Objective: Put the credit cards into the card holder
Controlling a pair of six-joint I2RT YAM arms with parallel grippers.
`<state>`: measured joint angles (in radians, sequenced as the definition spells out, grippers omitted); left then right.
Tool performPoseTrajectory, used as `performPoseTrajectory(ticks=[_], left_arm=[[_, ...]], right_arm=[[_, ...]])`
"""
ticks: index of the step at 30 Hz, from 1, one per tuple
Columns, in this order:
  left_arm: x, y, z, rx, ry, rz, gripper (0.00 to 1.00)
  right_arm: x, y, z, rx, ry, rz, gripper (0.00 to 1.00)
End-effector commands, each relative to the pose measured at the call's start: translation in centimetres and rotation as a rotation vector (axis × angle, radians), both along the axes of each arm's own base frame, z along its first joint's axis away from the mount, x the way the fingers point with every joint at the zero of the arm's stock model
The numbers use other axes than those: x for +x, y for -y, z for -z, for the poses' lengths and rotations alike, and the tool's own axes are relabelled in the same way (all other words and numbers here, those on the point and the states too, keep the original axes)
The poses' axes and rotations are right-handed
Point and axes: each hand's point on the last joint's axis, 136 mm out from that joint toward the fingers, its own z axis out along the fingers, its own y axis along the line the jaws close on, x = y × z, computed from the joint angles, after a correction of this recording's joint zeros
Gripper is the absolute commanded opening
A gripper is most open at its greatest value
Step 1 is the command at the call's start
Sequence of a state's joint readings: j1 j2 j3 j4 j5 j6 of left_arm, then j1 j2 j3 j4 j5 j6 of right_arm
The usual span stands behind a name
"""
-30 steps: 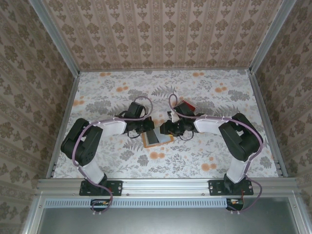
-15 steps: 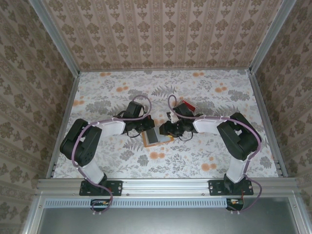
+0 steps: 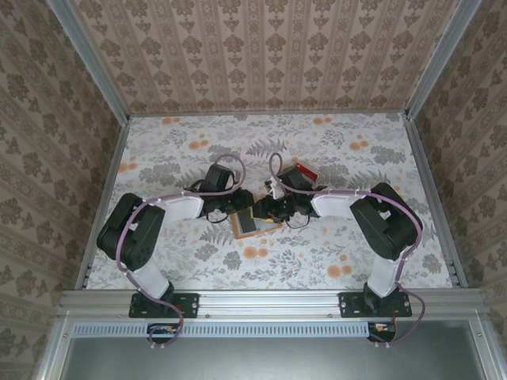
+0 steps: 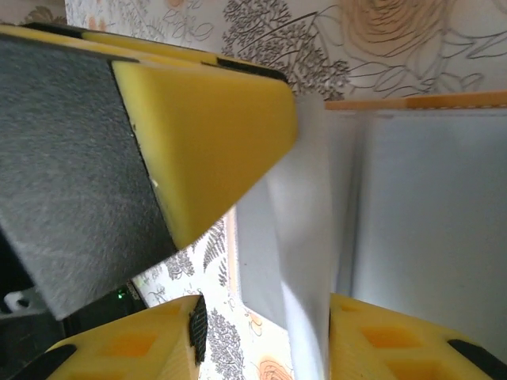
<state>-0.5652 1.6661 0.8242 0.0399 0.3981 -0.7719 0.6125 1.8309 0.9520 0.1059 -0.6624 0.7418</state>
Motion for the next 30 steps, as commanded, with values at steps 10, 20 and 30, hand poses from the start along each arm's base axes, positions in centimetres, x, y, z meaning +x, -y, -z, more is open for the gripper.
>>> performPoseTrajectory(ticks=[10, 20, 30], left_arm=[[0.7, -5.5, -4.0, 0.107, 0.063, -0.065, 0.62], [0.8, -8.5, -4.5, 0.105, 0.063, -0.145, 0.62], [0.9, -8.4, -4.7, 0.098, 0.065, -0.147, 0.62]], right_arm=[[-1.3, -4.2, -0.4, 0.018, 0.002, -0.1, 0.43], [-1.4, -4.3, 2.9, -0.13, -0.017, -0.112, 0.44], [-1.7, -4.6, 1.6, -0.169, 0.022, -0.147, 0.44]])
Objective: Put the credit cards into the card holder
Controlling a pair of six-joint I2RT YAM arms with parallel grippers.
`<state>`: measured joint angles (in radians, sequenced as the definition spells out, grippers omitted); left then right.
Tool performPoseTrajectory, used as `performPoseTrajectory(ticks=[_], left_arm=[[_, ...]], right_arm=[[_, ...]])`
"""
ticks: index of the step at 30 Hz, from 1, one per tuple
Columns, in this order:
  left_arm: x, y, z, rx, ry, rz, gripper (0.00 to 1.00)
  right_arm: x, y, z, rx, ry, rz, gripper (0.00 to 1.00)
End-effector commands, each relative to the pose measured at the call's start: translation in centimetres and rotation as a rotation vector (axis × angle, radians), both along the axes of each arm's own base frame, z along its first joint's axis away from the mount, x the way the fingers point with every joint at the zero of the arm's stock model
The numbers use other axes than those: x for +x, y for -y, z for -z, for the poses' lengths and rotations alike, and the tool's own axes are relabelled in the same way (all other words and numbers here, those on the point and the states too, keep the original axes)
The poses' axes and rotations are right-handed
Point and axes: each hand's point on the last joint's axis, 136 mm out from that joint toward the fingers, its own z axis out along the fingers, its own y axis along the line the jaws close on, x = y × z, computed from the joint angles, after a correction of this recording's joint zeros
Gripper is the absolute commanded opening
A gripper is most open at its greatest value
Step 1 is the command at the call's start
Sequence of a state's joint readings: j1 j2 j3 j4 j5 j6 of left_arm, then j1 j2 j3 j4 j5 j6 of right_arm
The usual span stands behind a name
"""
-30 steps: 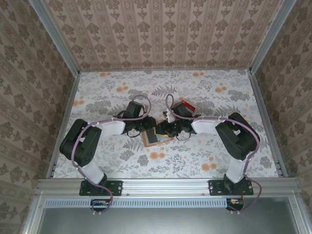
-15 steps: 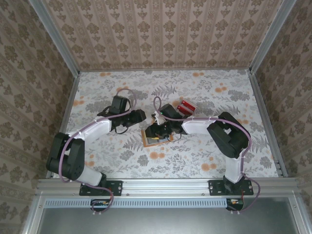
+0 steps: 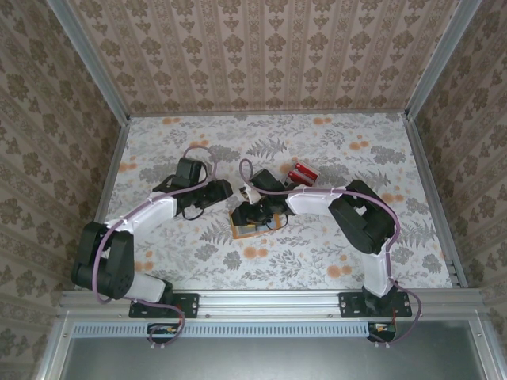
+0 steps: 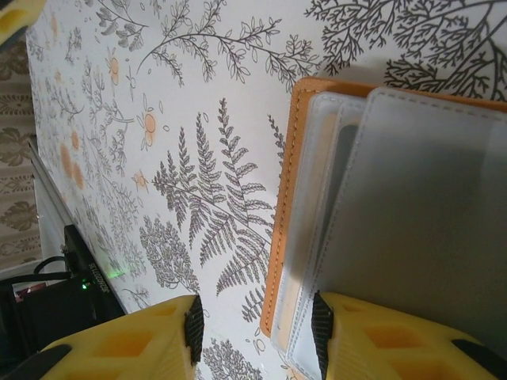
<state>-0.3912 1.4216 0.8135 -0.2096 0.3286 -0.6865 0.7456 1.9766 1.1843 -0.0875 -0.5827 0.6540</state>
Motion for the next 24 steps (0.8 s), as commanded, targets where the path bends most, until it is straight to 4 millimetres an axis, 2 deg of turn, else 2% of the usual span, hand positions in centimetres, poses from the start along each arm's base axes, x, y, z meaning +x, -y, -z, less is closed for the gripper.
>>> performPoseTrajectory(ticks=[1, 5, 13, 16, 20, 24], left_arm=[[-0.3, -0.3, -0.2, 0.015, 0.003, 0.01, 0.63], [-0.1, -0.2, -0.5, 0.011, 0.01, 0.016, 0.63], [0.4, 0.5, -1.1, 0.0, 0.024, 0.032, 0.62], [0.9, 1.0, -1.8, 0.007, 0.042, 0.055, 0.62], [2.3, 2.4, -2.6, 0.001, 0.061, 0.099, 0.62], [4.3, 4.8, -2.8, -0.005, 0.072, 0.167, 0.62]], right_arm=[[-0.4, 0.6, -0.5, -0.045, 0.012, -0.007, 0.44], [-0.2, 0.8, -2.5, -0.041, 0.053, -0.014, 0.45], [0.0, 0.7, -4.6, -0.011, 0.081, -0.013, 0.46], [0.6, 1.6, -6.1, 0.0, 0.12, 0.022, 0.45], [2.4, 5.1, -8.0, -0.005, 0.182, 0.132, 0.46], [4.4, 11.3, -9.0, 0.0, 0.218, 0.323, 0.45]])
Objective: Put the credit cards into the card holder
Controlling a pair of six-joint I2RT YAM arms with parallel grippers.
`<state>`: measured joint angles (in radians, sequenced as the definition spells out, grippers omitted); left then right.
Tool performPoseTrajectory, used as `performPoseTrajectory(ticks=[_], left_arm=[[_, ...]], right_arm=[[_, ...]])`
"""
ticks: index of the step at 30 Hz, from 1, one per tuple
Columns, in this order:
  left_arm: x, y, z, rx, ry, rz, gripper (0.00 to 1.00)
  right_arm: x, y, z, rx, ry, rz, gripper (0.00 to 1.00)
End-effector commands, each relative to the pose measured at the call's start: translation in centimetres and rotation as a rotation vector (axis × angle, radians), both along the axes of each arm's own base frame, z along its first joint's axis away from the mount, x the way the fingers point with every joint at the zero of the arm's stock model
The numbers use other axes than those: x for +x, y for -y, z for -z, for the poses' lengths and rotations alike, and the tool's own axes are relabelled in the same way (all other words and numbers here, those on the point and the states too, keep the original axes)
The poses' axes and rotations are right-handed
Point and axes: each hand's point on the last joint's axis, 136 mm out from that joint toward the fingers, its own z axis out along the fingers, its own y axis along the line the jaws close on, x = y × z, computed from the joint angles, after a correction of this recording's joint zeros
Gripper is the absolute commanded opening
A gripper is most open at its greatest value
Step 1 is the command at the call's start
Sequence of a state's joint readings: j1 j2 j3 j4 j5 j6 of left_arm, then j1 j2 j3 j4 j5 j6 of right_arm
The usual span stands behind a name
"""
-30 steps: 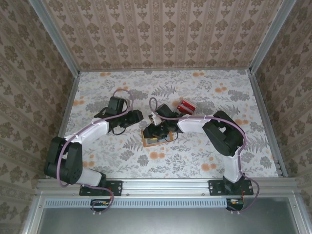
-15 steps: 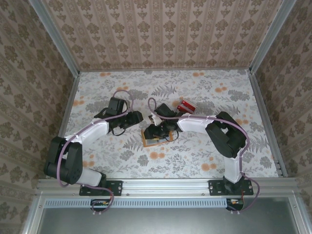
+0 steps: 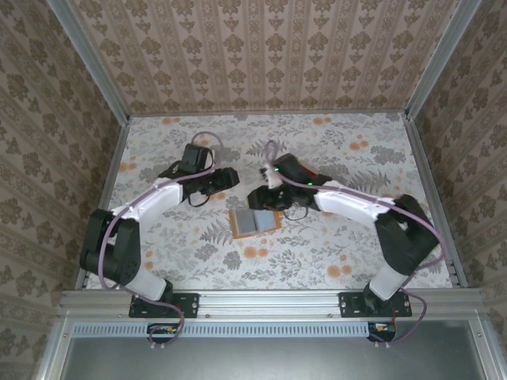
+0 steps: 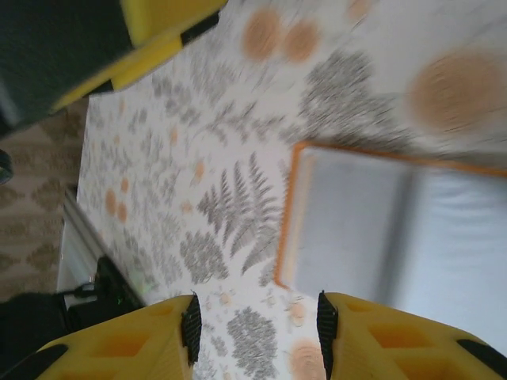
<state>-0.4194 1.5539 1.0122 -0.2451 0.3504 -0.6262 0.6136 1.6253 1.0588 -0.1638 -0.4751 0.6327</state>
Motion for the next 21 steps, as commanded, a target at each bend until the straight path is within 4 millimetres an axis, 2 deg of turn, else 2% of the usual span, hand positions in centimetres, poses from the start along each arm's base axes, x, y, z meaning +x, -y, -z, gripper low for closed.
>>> performPoseTrajectory(ticks=[1, 4, 5, 6, 9, 11, 15, 18, 21], left_arm=[[1.3, 2.4, -0.5, -0.006, 0.019, 0.101, 0.62], [3.4, 4.6, -0.6, -0.018, 0.021, 0.159, 0.62], [3.0, 6.5, -0.4, -0.027, 0.014, 0.213, 0.61], [3.5, 7.6, -0.5, -0.039, 0.012, 0.24, 0.61], [4.3, 10.8, -0.2, -0.061, 0.0, 0.305, 0.6], [4.4, 12.7, 0.2, -0.068, -0.008, 0.342, 0.6], [4.4, 16.0, 0.9, -0.087, -0.025, 0.395, 0.59], [3.9, 17.0, 1.9, -0.08, -0.044, 0.399, 0.59], [3.8, 17.0, 2.7, -0.08, -0.056, 0.375, 0.59]], right_arm=[[1.9, 5.7, -0.5, -0.013, 0.038, 0.19, 0.45], [2.5, 11.2, -0.2, -0.012, 0.044, 0.351, 0.45], [2.6, 12.7, -0.4, -0.006, 0.052, 0.394, 0.45], [2.6, 14.3, -0.1, 0.001, 0.045, 0.438, 0.45], [2.9, 18.1, 0.8, 0.018, 0.036, 0.548, 0.45], [3.4, 19.7, 1.5, 0.024, 0.022, 0.589, 0.46], [4.9, 20.4, 2.5, 0.055, 0.008, 0.599, 0.45], [5.8, 19.3, 3.4, 0.089, -0.017, 0.565, 0.45], [5.8, 18.2, 4.1, 0.089, -0.026, 0.538, 0.44]])
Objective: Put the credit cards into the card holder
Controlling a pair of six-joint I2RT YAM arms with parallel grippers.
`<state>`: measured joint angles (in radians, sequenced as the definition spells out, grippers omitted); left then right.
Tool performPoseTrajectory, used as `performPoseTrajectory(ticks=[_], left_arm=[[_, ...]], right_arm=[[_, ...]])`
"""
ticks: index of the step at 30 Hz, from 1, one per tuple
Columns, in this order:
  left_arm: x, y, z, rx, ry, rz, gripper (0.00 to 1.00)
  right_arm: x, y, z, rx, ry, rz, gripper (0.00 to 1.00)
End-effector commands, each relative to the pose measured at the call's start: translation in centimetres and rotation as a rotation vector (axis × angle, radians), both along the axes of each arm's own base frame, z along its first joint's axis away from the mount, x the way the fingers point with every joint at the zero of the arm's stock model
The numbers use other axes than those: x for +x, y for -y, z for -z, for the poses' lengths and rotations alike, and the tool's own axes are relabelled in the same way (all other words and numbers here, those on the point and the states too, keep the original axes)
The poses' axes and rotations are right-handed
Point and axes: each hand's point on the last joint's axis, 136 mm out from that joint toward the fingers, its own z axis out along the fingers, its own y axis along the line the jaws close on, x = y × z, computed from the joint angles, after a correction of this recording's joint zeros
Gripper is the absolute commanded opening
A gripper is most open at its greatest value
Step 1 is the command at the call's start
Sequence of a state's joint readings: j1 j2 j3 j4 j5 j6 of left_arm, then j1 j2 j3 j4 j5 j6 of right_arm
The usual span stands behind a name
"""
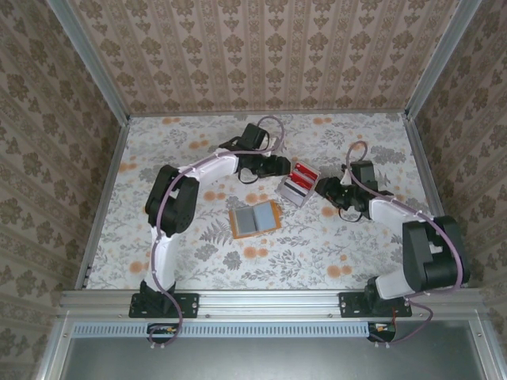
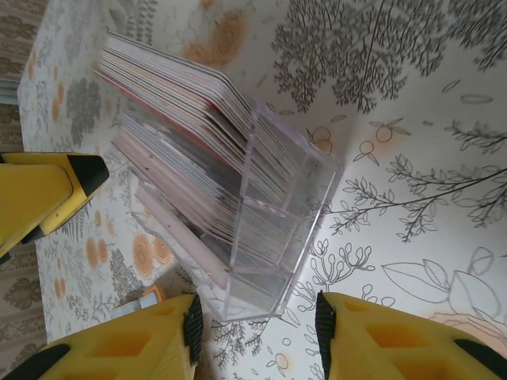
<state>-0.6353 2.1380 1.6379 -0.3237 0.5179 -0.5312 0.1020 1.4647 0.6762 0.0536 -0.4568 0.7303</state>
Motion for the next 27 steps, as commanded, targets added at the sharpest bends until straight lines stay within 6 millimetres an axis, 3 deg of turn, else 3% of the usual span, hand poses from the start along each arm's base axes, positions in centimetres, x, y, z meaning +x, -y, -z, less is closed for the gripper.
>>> performPoseTrajectory(ticks=[1, 8, 14, 16, 19, 22, 24, 27], left_arm=[[0.1, -0.2, 0.2, -0.007, -0.027, -0.023, 0.59], [0.6, -0.4, 0.8, 0.004, -0.032, -0.053, 0.59], [1.8, -3.0, -0.1, 0.023, -0.036, -0.155, 0.59], [1.9, -4.0, -0.7, 0.023, -0.015, -0.184, 0.59], [1.4, -4.9, -0.7, 0.036, -0.019, -0.187, 0.59], [0.3, -5.4, -0.4, 0.052, -0.03, -0.181, 0.59], [-0.3, -5.8, -0.1, 0.057, -0.032, -0.19, 0.59], [-1.0, -6.1, 0.2, 0.053, -0.038, -0.199, 0.58]], right_arm=[[0.8, -2.2, -1.0, 0.048, 0.051, -0.057, 0.44], [0.7, -6.9, 0.9, 0.066, 0.034, -0.126, 0.44], [1.8, -12.1, 1.6, 0.094, 0.053, -0.203, 0.43], [2.2, -13.0, 1.1, 0.113, 0.062, -0.222, 0.43], [1.9, -12.4, -1.0, 0.058, 0.087, -0.253, 0.43], [0.8, -10.4, -4.0, -0.039, 0.113, -0.285, 0.44], [0.2, -8.7, -6.0, -0.084, 0.131, -0.296, 0.46], [0.6, -5.4, -7.2, -0.176, 0.125, -0.266, 0.5]])
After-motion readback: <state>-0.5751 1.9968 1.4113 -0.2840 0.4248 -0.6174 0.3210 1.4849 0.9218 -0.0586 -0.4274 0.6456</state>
